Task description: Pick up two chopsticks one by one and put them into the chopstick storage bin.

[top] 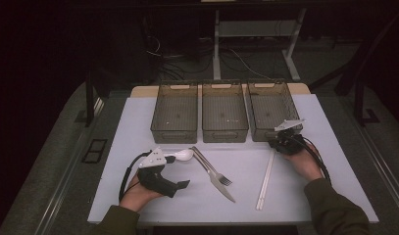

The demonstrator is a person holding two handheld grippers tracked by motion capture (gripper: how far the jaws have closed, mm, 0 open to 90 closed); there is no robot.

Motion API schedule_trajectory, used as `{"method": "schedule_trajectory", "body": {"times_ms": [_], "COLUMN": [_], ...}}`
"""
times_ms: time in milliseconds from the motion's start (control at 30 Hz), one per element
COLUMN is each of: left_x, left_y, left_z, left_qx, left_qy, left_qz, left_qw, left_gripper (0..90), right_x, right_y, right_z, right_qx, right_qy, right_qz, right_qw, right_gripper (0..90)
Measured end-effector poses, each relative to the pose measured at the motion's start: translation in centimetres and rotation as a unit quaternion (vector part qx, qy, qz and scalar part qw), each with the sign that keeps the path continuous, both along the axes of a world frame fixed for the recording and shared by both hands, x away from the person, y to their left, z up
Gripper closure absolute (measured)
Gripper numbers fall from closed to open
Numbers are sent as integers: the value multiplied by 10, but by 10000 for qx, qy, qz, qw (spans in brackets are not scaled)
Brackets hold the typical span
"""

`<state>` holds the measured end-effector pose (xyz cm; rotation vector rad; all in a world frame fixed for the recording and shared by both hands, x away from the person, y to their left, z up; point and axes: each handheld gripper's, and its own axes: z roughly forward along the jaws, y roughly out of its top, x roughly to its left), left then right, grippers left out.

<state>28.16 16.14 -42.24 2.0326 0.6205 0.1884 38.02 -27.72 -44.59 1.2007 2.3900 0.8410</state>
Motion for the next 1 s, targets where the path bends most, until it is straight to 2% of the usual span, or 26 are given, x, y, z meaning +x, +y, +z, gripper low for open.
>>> {"method": "schedule_trajectory", "body": {"times_ms": [267, 1000], "left_x": [0, -1], "left_y": [0, -1], "left_z": [0, 0], "left_qx": [-3, 12], "left_qy": [15, 43], "left_qz": [-5, -30], "left_qw": [10000, 10000], "left_gripper": [9, 8], "right_x": [0, -3], "right_y": [-1, -11], "right_z": [0, 2], "right_qx": [-30, -199], "right_qy": [-21, 23], "right_qz": [6, -211], "right_qw": [10000, 9996], "right_gripper": [895, 895]}}
